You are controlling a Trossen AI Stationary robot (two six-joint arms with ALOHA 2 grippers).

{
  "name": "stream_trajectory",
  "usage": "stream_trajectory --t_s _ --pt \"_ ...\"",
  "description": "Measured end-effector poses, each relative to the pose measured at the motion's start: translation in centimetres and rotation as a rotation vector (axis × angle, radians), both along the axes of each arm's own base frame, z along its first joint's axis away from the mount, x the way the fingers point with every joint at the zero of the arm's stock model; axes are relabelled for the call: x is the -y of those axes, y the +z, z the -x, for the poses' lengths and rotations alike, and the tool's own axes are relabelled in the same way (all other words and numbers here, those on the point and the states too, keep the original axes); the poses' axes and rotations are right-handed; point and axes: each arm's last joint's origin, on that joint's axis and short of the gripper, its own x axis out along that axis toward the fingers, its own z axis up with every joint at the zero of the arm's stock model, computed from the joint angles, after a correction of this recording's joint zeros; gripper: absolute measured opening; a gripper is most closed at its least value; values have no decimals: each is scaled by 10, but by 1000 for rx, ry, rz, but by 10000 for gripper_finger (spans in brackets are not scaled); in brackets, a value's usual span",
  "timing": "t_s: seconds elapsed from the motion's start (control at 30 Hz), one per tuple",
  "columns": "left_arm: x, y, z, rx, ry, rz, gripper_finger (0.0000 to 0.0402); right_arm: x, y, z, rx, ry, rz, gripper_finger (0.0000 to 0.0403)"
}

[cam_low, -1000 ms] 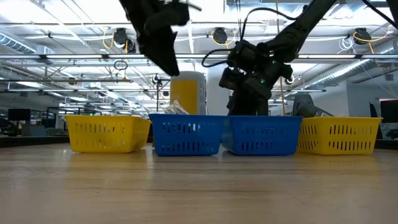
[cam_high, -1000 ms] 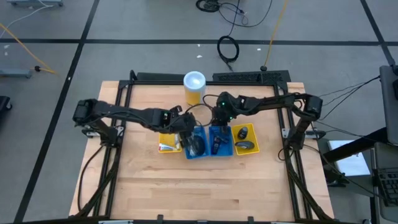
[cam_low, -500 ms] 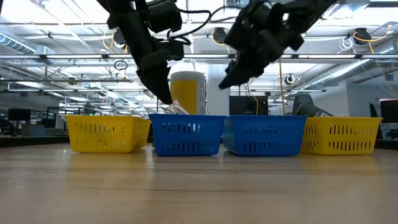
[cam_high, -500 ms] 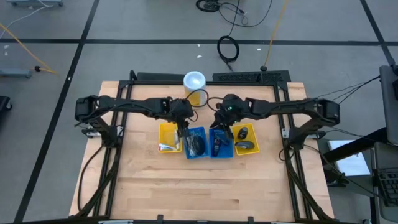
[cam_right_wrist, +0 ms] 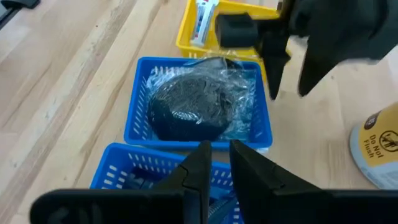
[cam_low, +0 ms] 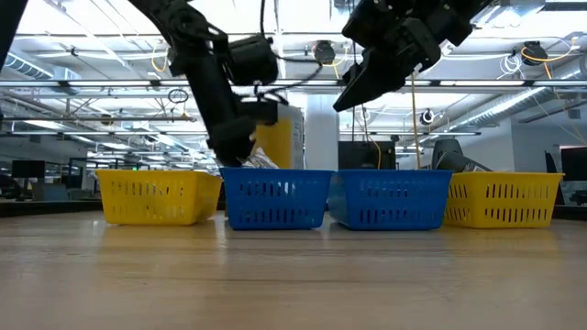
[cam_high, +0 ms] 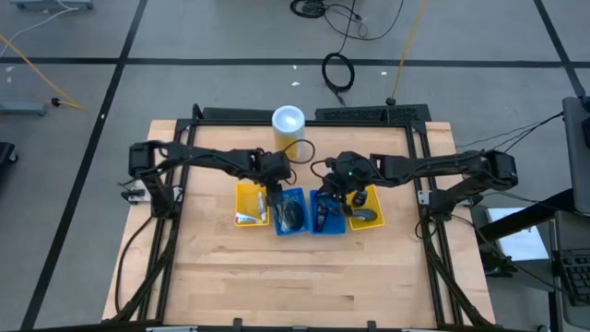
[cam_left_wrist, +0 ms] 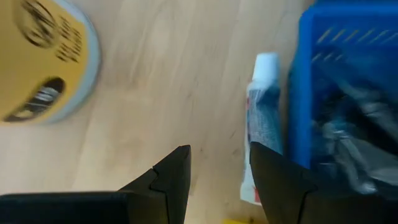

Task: Pick & Place Travel size toiletries
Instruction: Put the white toothpaste into the left yellow bin

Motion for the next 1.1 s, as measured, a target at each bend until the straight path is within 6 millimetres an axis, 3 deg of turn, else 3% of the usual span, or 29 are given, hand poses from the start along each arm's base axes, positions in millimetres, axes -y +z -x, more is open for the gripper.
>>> stream_trajectory --t_s 0.63,0.73,0.9,1.1 --pt "-5 -44 -12 -71 -51 69 161 -2 -1 1 -12 1 2 53" --pt "-5 -44 -12 -73 -59 76 128 -2 -1 1 -12 2 3 52" --pt "-5 -38 -11 -71 -83 57 21 -2 -1 1 -12 4 5 52" --pt "-8 -28 -11 -80 -43 -3 3 -2 -1 1 -17 13 15 51"
